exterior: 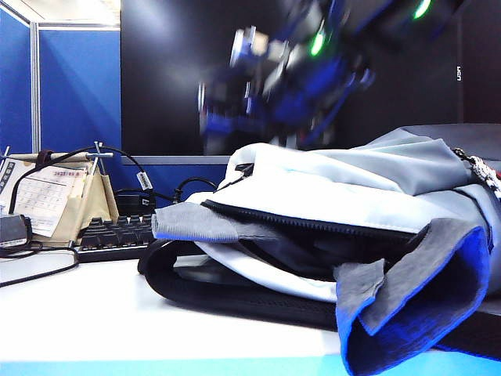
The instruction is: Take the gray clothes out of the backpack.
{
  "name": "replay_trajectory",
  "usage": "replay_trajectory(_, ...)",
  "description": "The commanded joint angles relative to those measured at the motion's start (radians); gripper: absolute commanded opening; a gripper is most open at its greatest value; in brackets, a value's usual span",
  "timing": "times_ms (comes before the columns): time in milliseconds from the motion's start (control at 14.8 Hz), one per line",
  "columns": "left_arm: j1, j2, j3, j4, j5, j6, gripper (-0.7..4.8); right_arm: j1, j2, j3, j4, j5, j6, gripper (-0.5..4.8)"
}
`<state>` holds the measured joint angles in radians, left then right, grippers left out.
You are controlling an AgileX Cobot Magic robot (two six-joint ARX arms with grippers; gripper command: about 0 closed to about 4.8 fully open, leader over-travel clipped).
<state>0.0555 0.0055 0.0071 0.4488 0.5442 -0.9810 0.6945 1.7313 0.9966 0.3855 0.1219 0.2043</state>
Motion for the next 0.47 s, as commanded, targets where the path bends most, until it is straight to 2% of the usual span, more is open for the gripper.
replay_trajectory(67,0.0,-0.002,0.002,-0.007,0.035,0.006,0.31,-0.001,0.072,0.045,-0.048,0.041,0.0,2.35)
replay_trajectory(135,0.0,-0.002,0.002,-0.014,0.047,0.018,0.31,-0.001,0.071,0.051,-0.06,0.04,0.001,-0.25)
replay_trajectory(202,0.0,-0.002,0.002,-0.029,0.075,0.04,0.31,0.0,0.048,0.072,-0.066,0.036,0.001,-0.08)
replay_trajectory(337,0.0,-0.002,0.002,-0.056,0.106,0.082,0.31,-0.005,-0.022,0.106,-0.084,-0.004,0.003,-0.08)
replay_trajectory(472,-0.003,-0.002,0.002,-0.111,0.139,0.173,0.37,-0.021,-0.179,0.118,-0.095,-0.019,0.016,-0.08)
